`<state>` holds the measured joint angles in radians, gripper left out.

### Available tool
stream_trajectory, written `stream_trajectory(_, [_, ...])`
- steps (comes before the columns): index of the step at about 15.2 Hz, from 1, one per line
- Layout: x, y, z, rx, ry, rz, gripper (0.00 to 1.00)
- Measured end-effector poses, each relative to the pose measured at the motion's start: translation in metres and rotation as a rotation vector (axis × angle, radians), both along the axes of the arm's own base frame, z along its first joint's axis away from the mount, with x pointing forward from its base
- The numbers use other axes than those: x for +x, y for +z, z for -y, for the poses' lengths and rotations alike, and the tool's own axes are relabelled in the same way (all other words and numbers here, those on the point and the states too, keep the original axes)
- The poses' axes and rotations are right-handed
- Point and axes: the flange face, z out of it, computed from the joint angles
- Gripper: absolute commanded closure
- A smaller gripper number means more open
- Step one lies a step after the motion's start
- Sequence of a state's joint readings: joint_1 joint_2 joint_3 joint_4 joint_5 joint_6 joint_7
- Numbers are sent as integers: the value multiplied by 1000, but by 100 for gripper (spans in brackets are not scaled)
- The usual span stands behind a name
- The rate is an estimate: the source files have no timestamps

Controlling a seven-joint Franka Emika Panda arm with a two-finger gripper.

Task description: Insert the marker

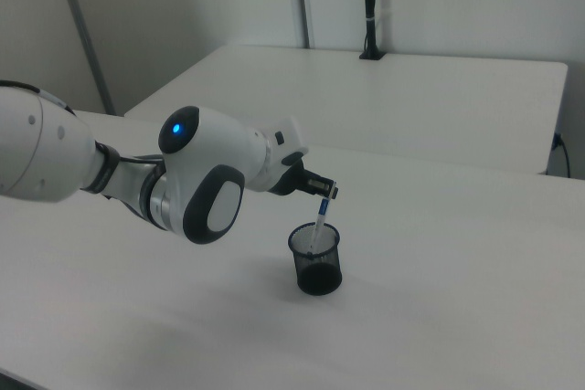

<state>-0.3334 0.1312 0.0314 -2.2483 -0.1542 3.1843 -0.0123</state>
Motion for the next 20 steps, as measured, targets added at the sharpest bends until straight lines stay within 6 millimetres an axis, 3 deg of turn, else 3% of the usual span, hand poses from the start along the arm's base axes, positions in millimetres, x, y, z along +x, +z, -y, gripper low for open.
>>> stream_trajectory(2, [-2, -10, -2, 1, 7, 14, 43])
stream_trajectory(7, [-2, -11, 0, 36, -31, 34, 19])
stream_trajectory(9, [-2, -3, 0, 54, -52, 54, 1])
stream_trajectory(13, [-1, 30, 0, 86, -102, 35, 0])
stream_trajectory(16, [5, 81, -5, 98, -136, -75, 0])
stream_trajectory(20, [14, 137, -44, 143, -177, -250, 0])
